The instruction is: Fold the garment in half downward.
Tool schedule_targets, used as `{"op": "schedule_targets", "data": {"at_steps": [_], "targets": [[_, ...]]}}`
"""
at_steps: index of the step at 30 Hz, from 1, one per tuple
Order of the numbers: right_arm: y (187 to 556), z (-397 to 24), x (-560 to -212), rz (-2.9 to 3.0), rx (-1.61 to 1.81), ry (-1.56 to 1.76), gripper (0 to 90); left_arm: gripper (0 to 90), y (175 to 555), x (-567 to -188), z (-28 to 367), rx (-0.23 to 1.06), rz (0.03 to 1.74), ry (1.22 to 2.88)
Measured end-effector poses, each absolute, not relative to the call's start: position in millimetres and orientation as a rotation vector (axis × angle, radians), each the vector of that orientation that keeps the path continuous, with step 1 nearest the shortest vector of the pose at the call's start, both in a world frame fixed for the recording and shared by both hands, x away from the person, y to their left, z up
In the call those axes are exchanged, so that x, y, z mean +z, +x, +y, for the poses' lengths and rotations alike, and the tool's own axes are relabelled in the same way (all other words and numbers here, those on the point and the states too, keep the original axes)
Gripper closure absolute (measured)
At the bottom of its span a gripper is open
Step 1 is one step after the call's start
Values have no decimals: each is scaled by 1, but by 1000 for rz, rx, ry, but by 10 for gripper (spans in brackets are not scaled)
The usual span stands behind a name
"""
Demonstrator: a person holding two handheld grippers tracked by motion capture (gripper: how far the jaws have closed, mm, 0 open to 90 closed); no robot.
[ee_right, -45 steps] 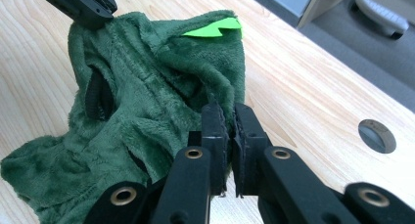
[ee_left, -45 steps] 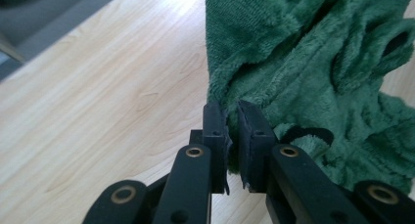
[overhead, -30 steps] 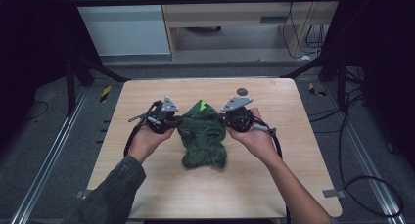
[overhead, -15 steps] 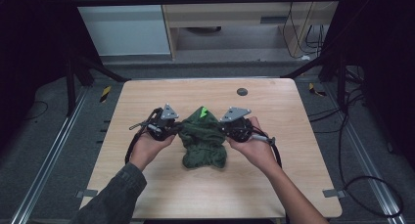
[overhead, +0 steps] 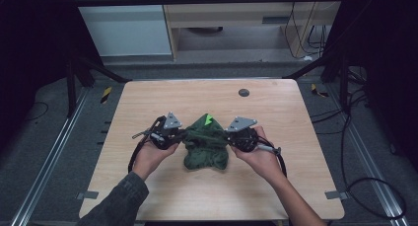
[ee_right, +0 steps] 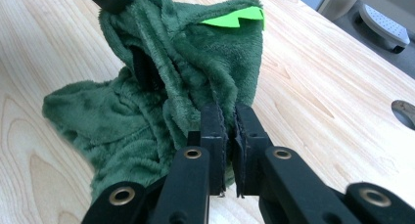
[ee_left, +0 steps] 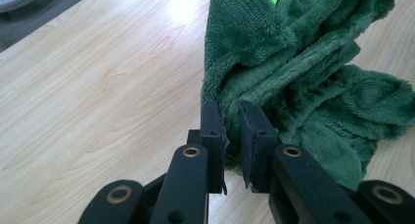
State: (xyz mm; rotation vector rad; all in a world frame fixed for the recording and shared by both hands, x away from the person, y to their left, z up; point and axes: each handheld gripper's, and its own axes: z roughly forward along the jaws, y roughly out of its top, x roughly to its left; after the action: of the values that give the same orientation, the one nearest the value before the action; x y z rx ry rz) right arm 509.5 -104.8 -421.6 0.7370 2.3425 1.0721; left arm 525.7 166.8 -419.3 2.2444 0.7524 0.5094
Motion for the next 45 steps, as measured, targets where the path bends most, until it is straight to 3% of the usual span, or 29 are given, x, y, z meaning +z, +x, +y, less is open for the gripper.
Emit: {"op": "schedule_targets", "data": {"at_steps": [45], "targets": [[467,-108,-464,2386,1064,742,785,793,482,-471,168,496,729,2234]]}}
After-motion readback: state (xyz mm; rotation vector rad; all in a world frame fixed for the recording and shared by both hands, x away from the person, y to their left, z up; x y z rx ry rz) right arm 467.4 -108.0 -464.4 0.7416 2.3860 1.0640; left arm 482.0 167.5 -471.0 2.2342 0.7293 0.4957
